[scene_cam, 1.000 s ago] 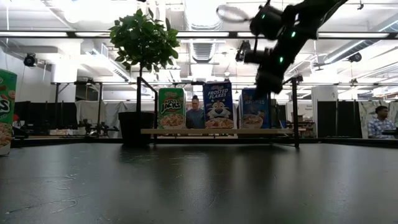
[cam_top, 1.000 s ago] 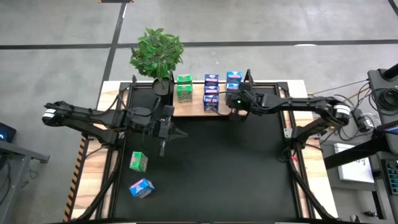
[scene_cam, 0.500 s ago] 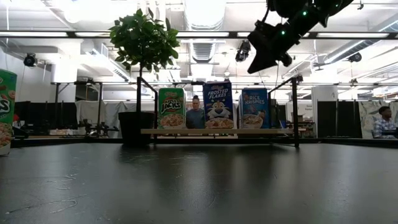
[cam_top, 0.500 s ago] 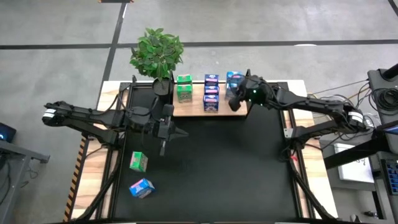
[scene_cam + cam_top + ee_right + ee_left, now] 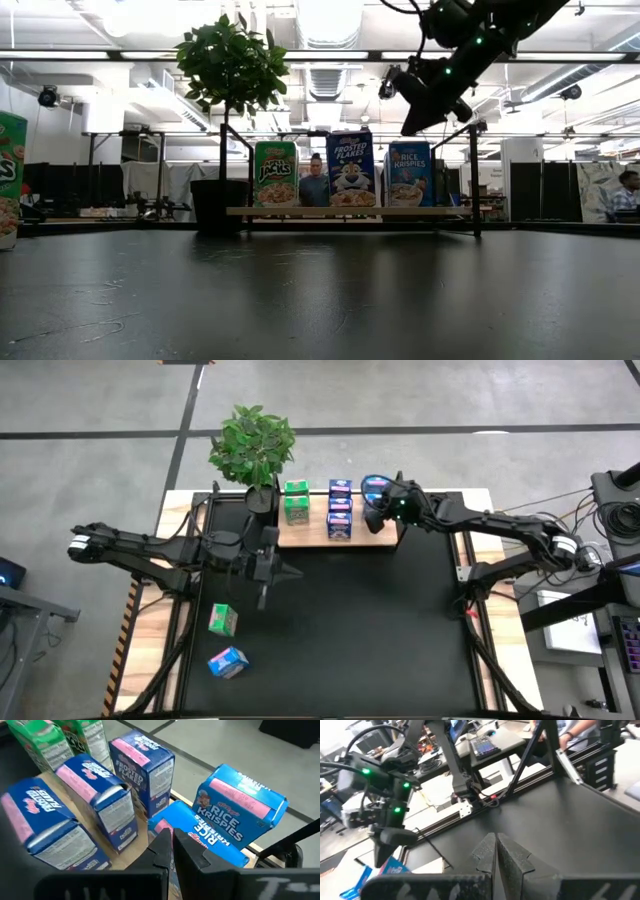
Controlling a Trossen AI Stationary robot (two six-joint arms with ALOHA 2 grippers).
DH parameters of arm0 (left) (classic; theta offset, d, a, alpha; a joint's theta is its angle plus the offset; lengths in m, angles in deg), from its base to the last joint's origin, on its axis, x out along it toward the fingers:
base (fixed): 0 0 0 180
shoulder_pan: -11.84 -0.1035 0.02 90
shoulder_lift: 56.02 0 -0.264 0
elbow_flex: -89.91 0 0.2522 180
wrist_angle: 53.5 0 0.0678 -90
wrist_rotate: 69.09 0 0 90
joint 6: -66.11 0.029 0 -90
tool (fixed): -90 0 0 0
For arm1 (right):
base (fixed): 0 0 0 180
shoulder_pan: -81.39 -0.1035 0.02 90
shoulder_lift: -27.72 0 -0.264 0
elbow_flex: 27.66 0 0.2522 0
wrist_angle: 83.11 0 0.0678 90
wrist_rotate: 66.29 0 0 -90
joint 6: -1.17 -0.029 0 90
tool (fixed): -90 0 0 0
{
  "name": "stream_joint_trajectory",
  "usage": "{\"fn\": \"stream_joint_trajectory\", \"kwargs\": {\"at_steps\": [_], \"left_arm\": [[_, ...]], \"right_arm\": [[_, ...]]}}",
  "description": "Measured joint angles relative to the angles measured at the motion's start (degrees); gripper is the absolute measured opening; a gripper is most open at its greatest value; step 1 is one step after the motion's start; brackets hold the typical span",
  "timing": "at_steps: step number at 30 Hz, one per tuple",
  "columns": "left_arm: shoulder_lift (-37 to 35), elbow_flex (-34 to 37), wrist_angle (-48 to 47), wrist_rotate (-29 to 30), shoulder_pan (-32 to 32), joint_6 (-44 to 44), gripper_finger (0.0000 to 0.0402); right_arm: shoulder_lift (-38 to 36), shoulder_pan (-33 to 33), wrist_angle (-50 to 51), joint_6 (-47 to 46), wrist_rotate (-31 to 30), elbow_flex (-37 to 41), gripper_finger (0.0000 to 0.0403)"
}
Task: Stack cereal on shelf
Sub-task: Put the right light blue cereal box aligned with the light blue cereal box on the shelf, then put the green cereal box aligned with the green cereal boxes on the shelf
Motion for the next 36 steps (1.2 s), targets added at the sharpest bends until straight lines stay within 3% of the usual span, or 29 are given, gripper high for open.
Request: {"fn": "stream_joint_trajectory", "kwargs": {"at_steps": [6,12,20,26,30,36], "left_arm": [[0.0,0.0,0.0,2.44,-0.04,-0.29,0.0],[0.0,0.0,0.0,2.44,-0.04,-0.29,0.0],[0.0,0.0,0.0,2.44,-0.04,-0.29,0.0],[0.0,0.0,-0.17,2.44,-0.04,-0.28,0.0],[0.0,0.0,-0.15,2.44,-0.04,-0.09,0.0],[0.07,0.0,-0.07,2.44,-0.04,-0.07,0.0]], "right_arm": [[2.29,0.13,0.57,2.44,-6.03,0.0,0.0009],[4.63,0.37,-1.01,10.15,-6.45,-0.07,0.0009],[2.13,0.35,0.42,11.92,-5.93,0.04,0.0009],[-2.68,0.23,3.21,9.99,-3.25,0.11,0.0009],[-5.22,0.24,6.16,7.58,2.7,0.11,0.0009],[-4.66,0.22,10.58,6.72,4.93,0.38,0.0009]]}}
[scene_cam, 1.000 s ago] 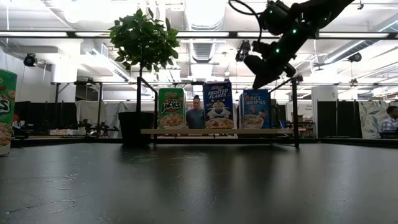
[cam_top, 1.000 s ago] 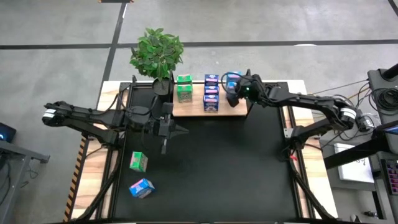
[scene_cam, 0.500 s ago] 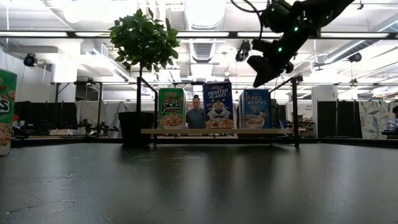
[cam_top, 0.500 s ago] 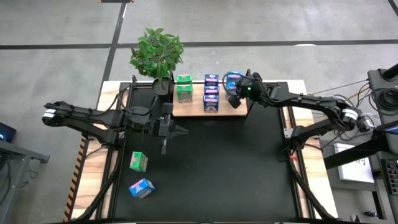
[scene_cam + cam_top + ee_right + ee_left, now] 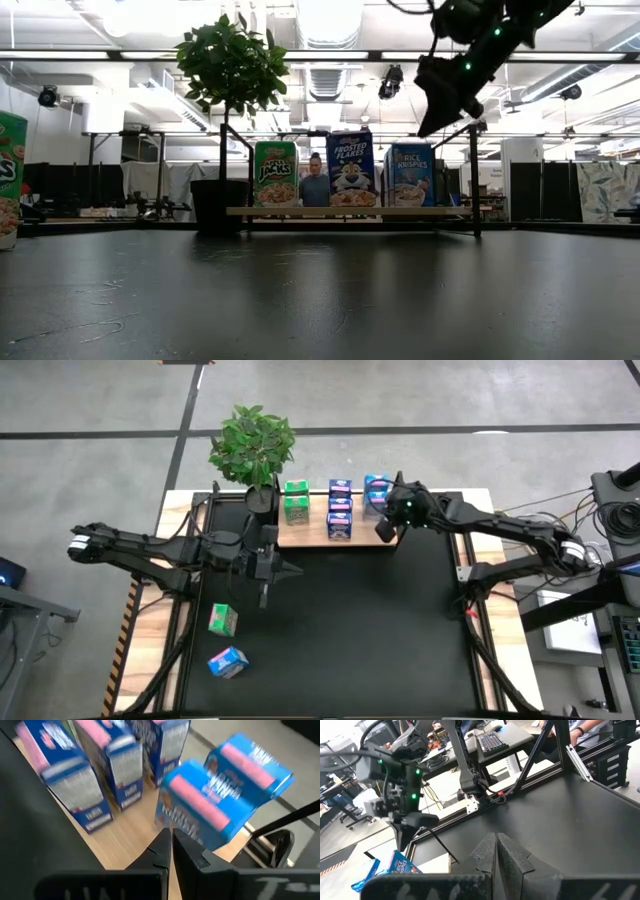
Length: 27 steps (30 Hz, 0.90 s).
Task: Stack cereal on shelf
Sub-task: Put the green cereal box aligned with the green cereal boxes on the shelf
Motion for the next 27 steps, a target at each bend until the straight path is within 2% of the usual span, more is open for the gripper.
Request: {"fn": "stream_joint_trajectory", "kwargs": {"at_steps": [11,17,23,27], "left_arm": [[0.04,0.0,0.36,0.0,0.01,-0.01,0.0],[0.52,0.0,0.45,0.0,0.0,-2.79,0.0],[1.65,0.02,-2.74,-0.03,0.03,-12.44,0.0],[1.81,0.03,-9.51,-0.18,0.24,-26.44,0.0]], "right_arm": [[5.44,0.0,-4.1,1.49,-0.02,0.52,0.0009],[4.93,-0.84,-4.28,2.45,0.05,0.53,0.0009],[2.62,-6.37,-7.43,3.74,0.02,0.73,0.0009],[2.46,-12.0,-14.79,5.59,0.02,2.2,0.0009]]}}
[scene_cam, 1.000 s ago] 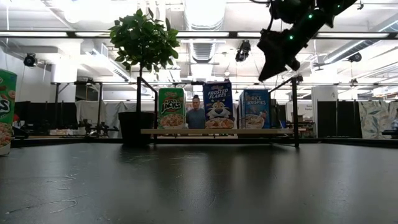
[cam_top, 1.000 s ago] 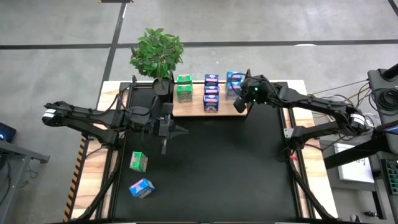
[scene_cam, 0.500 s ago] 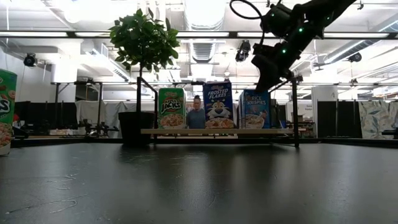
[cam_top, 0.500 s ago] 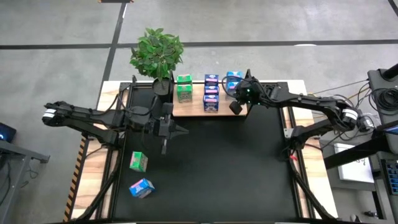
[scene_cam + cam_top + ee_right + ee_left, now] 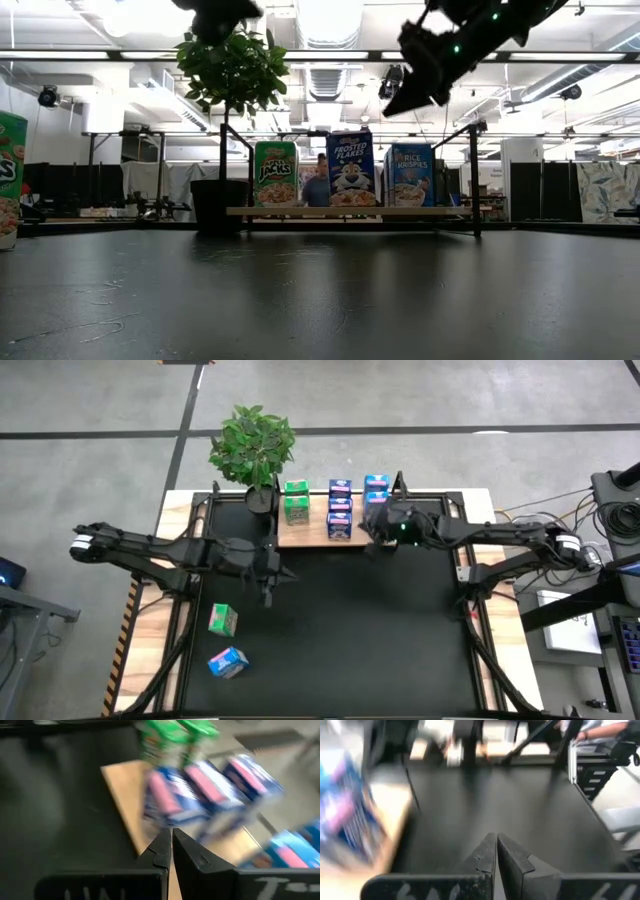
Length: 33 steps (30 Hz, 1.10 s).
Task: Stack cereal on shelf
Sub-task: Put the green cereal box aligned with the green cereal boxes on the shelf
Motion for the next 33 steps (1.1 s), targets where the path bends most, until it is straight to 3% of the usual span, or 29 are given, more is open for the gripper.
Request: {"fn": "stream_joint_trajectory", "kwargs": {"at_steps": [5,10,20,26,33], "left_arm": [[0.07,-3.11,-18.19,-3.57,1.95,-25.0,0.0],[0.41,-5.68,-30.26,-5.57,9.16,-45.92,0.0],[1.4,-8.05,-49.08,-0.67,23.26,-77.81,0.0009],[1.57,-8.05,-58.75,0.48,27.48,-87.47,0.006],[3.06,-8.05,-63.34,1.74,30.83,-91.08,0.0158]], "right_arm": [[0.11,-5.85,-5.28,3.58,-0.13,0.49,0.0009],[0.11,-9.77,-8.0,6.8,-0.18,0.49,0.0009],[0.17,-13.05,-7.29,5.94,-0.21,0.6,0.0009],[0.17,-14.87,-7.29,5.84,-0.19,0.94,0.0009],[0.17,-16.18,-7.29,6.0,-0.15,0.94,0.0009]]}}
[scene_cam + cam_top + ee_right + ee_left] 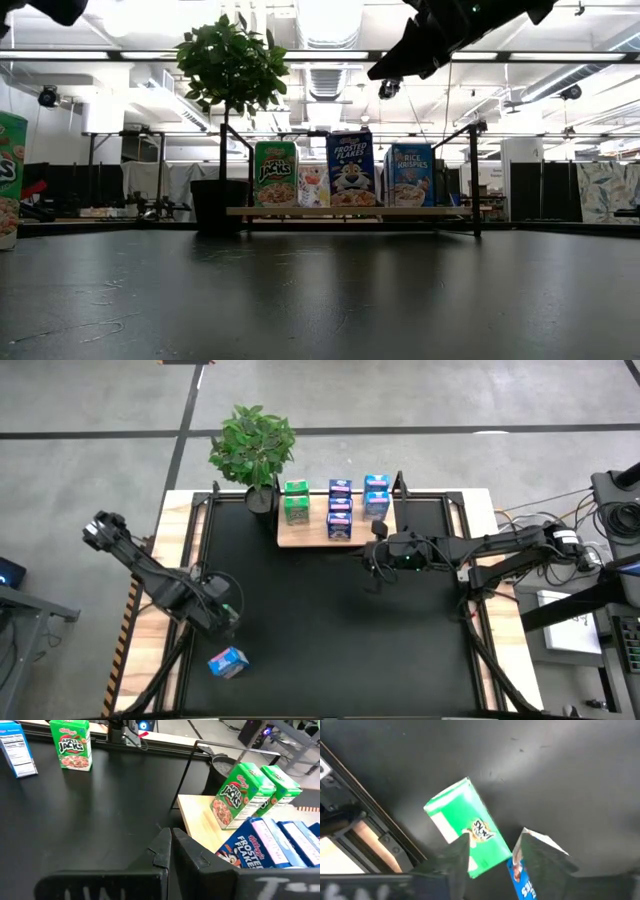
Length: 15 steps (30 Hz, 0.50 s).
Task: Stack cereal on shelf
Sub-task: Put the green cereal box aligned with the green cereal boxes on the shelf
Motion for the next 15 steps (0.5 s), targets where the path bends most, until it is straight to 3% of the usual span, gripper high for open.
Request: {"fn": "stream_joint_trajectory", "kwargs": {"at_steps": [8,15], "left_arm": [[5.09,0.02,-1.28,1.4,0.95,-0.4,0.0259],[8.1,0.02,-2.32,1.29,1.26,-0.41,0.0269]], "right_arm": [[0.39,0.02,-0.06,-0.21,0.03,0.07,0.0009],[0.39,0.02,0.0,-1.04,0.05,0.22,0.0009]]}}
